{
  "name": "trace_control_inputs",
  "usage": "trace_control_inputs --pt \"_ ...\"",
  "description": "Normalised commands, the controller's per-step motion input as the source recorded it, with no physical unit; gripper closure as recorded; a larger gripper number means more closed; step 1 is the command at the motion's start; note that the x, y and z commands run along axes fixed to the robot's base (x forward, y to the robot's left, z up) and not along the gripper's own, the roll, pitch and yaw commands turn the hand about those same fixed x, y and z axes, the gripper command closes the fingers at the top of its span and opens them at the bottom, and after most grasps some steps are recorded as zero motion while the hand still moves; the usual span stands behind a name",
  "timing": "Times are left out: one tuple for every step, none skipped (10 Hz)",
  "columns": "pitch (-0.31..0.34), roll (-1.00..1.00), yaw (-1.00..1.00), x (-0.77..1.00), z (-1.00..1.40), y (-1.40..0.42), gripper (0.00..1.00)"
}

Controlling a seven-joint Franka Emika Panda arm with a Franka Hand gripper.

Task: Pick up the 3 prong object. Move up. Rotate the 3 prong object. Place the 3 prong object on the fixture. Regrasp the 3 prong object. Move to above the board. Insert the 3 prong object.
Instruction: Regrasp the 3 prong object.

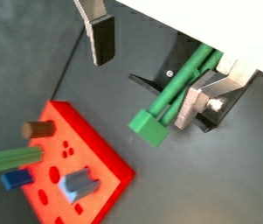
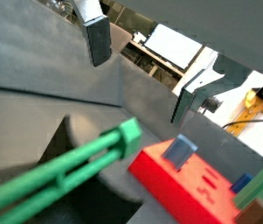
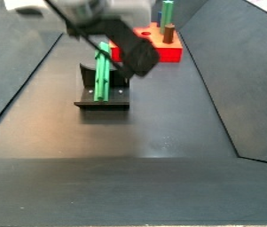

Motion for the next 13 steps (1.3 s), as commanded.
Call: trace_control_inputs --pt "0.082 0.05 -0.01 -0.03 0.18 0.01 0.00" --pt "0.051 1.00 0.01 0.01 0.90 -1.00 0.00" --pt "0.050 1.00 0.01 0.01 0.91 -1.00 0.00" --pt "0.040 1.00 0.01 -0.03 0.91 -1.00 0.00" --pt "0.035 1.00 0.01 -0.06 0.89 -1.00 0.00" --pt "0.028 1.00 0.01 -0.06 0.60 -0.77 0.00" --pt "0.026 1.00 0.01 -0.05 0.37 -0.58 0.00" --pt "0.025 1.00 0.01 -0.03 0.13 -0.38 0.00" --pt "0.024 1.00 0.01 0.00 0.02 -0.11 0.00" --pt "0.023 1.00 0.01 -0.01 0.03 0.00 0.00" --pt "0.021 1.00 0.01 -0.01 0.01 -0.02 0.00" --pt "0.017 1.00 0.01 0.00 0.01 -0.03 0.00" --pt "0.016 1.00 0.02 0.00 0.01 -0.02 0.00"
